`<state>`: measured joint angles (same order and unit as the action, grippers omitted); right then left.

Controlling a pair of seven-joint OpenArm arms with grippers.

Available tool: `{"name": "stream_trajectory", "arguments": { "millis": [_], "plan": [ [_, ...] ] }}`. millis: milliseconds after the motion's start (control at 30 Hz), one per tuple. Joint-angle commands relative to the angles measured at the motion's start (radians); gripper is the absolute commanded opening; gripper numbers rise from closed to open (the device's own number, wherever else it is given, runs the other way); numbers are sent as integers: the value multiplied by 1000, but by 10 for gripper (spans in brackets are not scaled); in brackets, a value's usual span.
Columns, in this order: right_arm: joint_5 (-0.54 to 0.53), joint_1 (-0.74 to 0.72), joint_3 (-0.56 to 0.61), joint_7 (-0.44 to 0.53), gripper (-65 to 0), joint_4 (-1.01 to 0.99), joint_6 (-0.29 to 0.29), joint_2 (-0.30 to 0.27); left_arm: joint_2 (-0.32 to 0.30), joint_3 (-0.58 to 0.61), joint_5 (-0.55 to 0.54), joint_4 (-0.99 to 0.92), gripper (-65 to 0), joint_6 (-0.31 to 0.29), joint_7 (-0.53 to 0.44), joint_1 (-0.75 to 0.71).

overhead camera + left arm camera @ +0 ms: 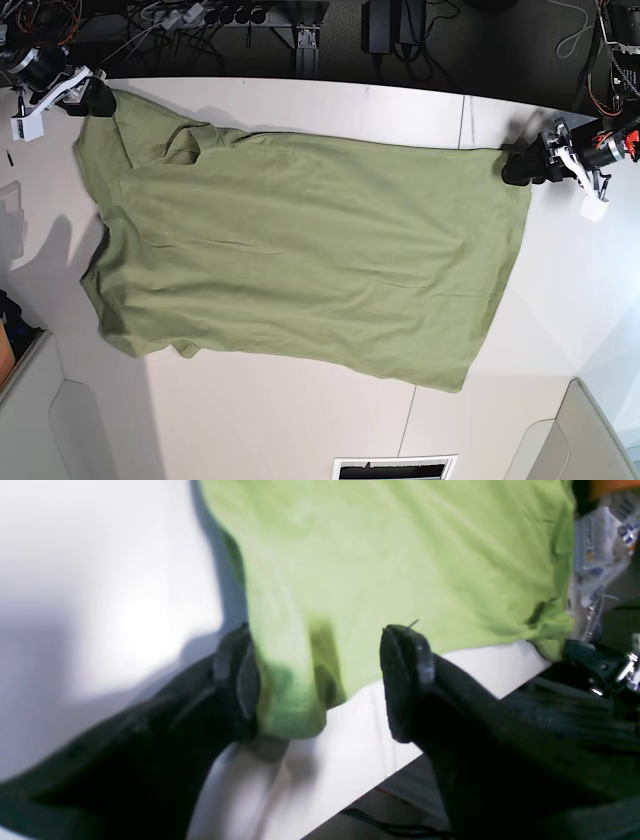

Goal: Layout the t-shirt on the table in an organized manner, then fold the t-shirt properly

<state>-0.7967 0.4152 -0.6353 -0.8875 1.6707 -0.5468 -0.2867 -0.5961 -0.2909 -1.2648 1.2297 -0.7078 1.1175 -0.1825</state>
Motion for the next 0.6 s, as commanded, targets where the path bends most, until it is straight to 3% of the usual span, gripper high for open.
{"name": "stream_trajectory", "arguments": {
  "millis": [0,100,233,300,367,400,433,567],
  "plan": [
    [-14,-7,-4,7,-344,12,-3,-4,-11,21,45,3,-260,10,39,-3],
    [-14,-23,-3,3,-344,12,-4,15,-11,64,41,4,-272,10,38,-3],
    [-14,-27,2,-3,-349,12,-3,21,-11,93,42,3,-461,10,32,0],
    [-14,-27,2,-2,-416,12,-3,21,-11,92,42,3,-562,10,18,0],
    [-15,-27,2,5,-550,12,-3,21,-11,92,42,4,-642,10,16,0],
    [-14,-27,2,10,-628,12,-4,21,-11,92,42,4,-650,10,16,0],
    [-14,-27,2,12,-650,13,-4,21,-14,92,42,8,-650,10,17,0],
    [-12,-27,-5,8,-650,36,-19,21,-37,91,38,84,-650,10,52,-1]
  ]
}}
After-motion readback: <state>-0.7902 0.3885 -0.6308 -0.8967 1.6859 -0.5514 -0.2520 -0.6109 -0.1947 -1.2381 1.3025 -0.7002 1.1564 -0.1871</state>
